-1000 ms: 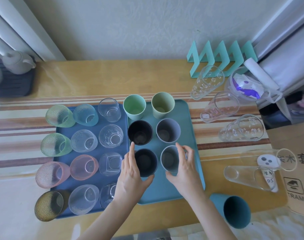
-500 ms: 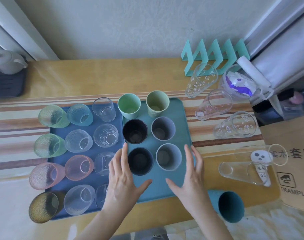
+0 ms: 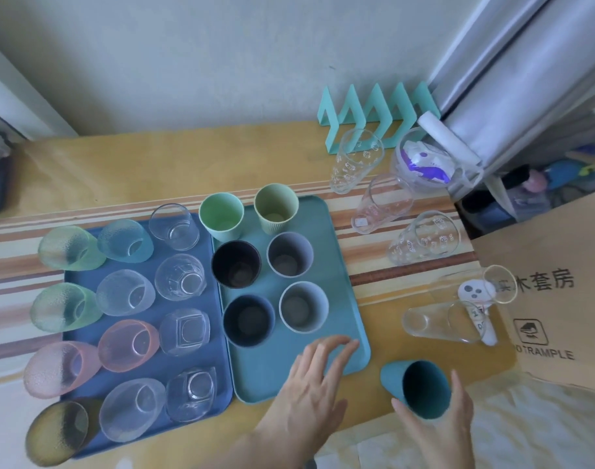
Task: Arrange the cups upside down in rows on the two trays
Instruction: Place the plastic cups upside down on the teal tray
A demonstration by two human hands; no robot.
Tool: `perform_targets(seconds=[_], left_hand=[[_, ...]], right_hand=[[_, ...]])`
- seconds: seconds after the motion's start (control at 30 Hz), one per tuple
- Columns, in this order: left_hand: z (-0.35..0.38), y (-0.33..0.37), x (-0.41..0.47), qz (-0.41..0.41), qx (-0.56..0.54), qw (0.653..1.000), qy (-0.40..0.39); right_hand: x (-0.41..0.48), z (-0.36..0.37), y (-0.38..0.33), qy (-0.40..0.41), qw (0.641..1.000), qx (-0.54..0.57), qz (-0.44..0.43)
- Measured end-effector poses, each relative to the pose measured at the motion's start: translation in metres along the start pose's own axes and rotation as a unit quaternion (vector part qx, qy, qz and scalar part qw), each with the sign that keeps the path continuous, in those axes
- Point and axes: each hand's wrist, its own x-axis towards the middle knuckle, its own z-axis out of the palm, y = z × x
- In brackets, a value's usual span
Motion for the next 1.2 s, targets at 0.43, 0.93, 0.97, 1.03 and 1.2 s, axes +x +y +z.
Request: perform_targets(seconds=[0.43, 0.93, 0.97, 1.03, 1.2], left_hand=[[-0.053, -0.073, -0.055, -0.107, -0.043, 0.988, 0.100], [-0.069, -0.086, -0.036, -0.152, -0.027, 0.973, 0.170], [-0.069, -0.087, -0.037, -0.152, -0.025, 0.974, 0.169], [-0.068, -0.088, -0.037, -0.149, -0.021, 0.975, 0.164], [-0.062, -0.087, -0.042, -0.145, -0.029, 0.977, 0.151]], right_hand=[[-0.063, 0.016, -0.062, -0.063, 0.953, -0.028, -0.295], [-0.101, 0.119, -0.095, -0.140, 0.921, -0.104, -0.348], [-0.101, 0.120, -0.094, -0.139, 0.923, -0.105, -0.343], [-0.100, 0.124, -0.091, -0.140, 0.926, -0.106, -0.333], [-0.100, 0.127, -0.084, -0.151, 0.928, -0.087, -0.329]])
